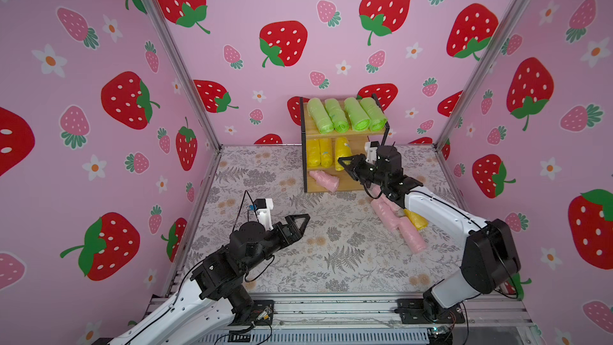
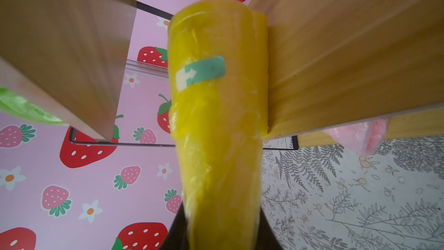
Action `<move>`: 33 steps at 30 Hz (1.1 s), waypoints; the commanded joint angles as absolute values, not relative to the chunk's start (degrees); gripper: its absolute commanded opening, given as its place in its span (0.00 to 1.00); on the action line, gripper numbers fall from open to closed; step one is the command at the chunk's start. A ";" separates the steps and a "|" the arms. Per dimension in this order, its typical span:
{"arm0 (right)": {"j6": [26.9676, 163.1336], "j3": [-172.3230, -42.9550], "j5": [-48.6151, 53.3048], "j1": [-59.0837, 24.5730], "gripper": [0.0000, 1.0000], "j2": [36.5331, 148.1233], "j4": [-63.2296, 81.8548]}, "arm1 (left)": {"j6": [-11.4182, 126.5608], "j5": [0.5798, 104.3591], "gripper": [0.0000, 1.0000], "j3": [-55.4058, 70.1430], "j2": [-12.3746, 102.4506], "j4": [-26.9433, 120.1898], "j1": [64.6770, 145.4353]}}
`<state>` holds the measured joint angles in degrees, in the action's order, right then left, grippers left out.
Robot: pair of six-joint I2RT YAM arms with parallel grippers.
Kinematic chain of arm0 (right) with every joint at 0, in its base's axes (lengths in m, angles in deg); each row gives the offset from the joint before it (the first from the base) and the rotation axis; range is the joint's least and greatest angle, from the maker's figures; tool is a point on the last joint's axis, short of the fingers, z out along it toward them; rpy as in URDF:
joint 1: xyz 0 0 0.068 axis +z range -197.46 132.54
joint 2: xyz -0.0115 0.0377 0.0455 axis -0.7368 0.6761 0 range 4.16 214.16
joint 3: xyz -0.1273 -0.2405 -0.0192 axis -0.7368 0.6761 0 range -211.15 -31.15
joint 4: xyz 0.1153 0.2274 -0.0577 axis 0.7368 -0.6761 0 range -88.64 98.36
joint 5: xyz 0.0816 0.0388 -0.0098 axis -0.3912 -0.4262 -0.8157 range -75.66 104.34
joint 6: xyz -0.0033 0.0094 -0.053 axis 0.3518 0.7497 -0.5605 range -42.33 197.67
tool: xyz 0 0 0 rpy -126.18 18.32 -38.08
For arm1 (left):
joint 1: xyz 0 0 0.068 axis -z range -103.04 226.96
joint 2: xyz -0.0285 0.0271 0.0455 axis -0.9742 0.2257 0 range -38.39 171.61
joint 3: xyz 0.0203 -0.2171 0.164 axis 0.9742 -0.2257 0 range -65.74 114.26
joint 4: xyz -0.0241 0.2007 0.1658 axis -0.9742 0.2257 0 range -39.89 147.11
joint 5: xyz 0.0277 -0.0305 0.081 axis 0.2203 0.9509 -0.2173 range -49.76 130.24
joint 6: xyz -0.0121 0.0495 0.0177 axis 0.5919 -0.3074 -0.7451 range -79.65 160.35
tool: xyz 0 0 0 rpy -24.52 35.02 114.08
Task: Sort the rolls of trash bags by color and place them on the shelf
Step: Place the roll of trash bags on the shelf.
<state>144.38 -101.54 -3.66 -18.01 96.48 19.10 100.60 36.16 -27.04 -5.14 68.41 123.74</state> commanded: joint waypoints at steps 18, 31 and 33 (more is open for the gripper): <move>144.69 -112.64 -7.13 -21.44 0.70 107.40 16.12 | 91.38 40.49 1.00 -25.65 -3.23 69.48 123.97; 129.38 -102.19 -6.83 -24.61 0.76 90.61 -10.02 | 92.62 40.07 1.00 -22.34 -0.16 74.53 123.89; 125.06 -98.18 -6.40 -26.46 0.75 87.33 -14.73 | 93.61 40.80 1.00 -22.62 -0.22 74.13 123.93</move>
